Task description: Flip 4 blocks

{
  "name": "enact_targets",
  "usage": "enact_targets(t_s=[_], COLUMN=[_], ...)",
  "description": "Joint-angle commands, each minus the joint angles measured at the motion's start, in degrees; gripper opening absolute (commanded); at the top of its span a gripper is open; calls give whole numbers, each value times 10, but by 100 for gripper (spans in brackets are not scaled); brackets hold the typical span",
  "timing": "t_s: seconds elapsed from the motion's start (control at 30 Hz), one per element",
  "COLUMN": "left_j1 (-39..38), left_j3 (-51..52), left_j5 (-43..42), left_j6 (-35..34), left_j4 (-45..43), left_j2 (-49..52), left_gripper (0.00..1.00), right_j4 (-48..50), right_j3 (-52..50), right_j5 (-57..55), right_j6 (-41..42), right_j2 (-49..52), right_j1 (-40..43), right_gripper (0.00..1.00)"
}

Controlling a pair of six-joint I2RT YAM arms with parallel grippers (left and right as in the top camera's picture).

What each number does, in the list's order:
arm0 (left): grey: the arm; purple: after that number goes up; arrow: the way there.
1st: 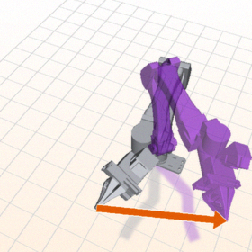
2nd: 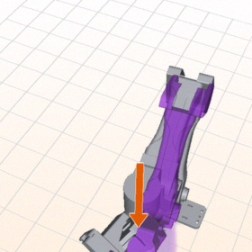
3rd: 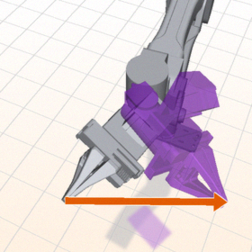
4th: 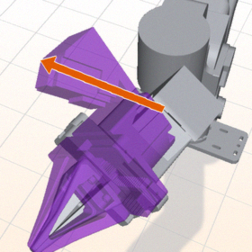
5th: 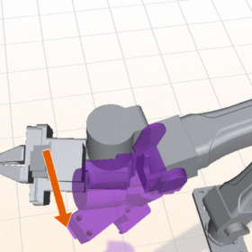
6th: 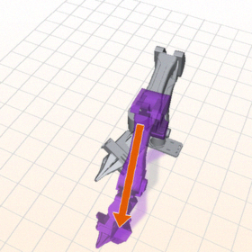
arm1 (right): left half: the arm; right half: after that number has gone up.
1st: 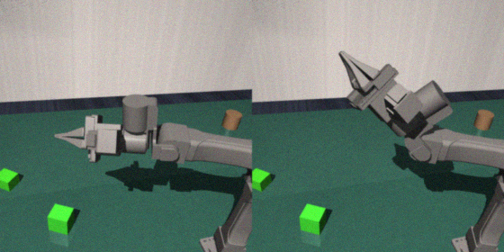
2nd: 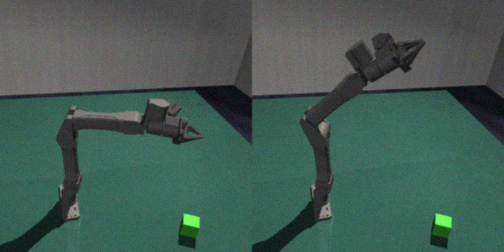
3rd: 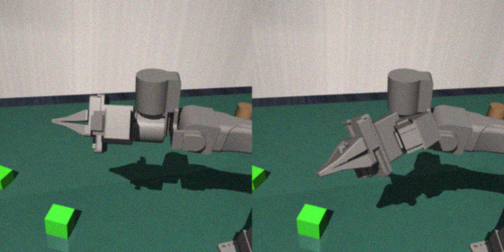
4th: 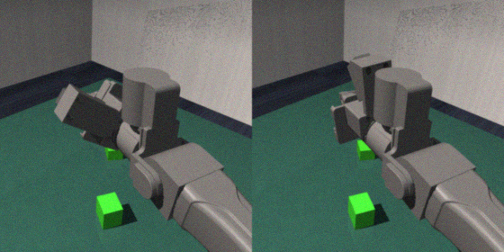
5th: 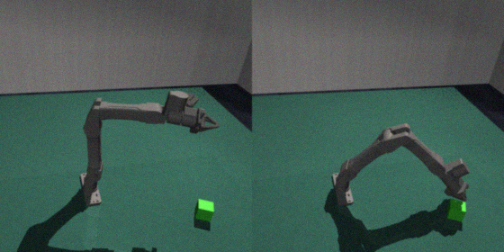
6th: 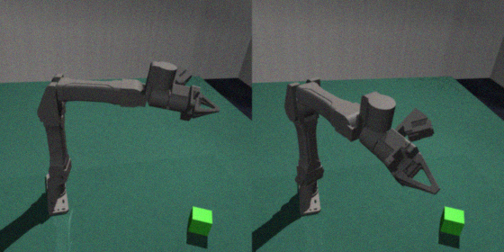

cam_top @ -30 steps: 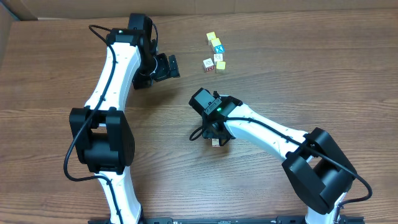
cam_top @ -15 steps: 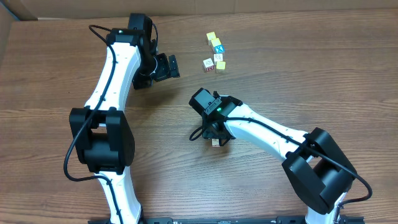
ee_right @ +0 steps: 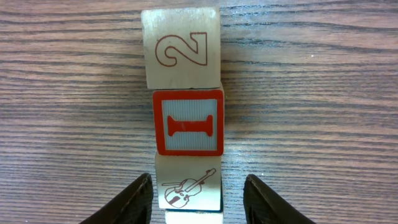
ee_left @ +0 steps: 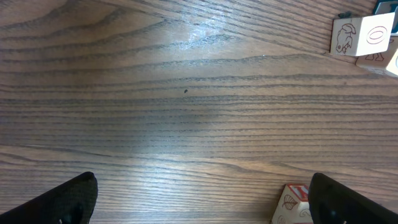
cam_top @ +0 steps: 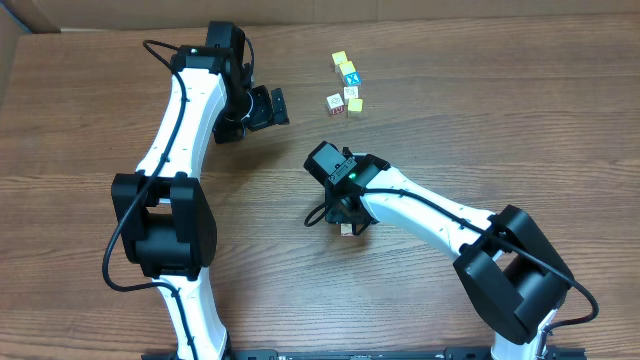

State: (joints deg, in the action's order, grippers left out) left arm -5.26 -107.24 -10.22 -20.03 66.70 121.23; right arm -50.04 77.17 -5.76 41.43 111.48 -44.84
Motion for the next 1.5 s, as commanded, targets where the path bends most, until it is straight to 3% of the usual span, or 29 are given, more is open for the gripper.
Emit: enact_targets(t_s=[0.0, 0.9, 1.47], left_j1=[-5, -5, -5], left_j3=[-8, -8, -8], left_j5=[8, 8, 8], left_j6=[-3, -3, -3], left_j4=[1, 1, 1], left_j2=[3, 3, 3], left_gripper=[99, 100, 100], right_j4=[0, 14, 25], right_j3=[-4, -18, 4], right_j5=[-3, -26, 28], right_j6=[-10, -12, -12], right_j2=[-7, -7, -12], right_j1=[-2, -2, -1], right_gripper=[49, 51, 51])
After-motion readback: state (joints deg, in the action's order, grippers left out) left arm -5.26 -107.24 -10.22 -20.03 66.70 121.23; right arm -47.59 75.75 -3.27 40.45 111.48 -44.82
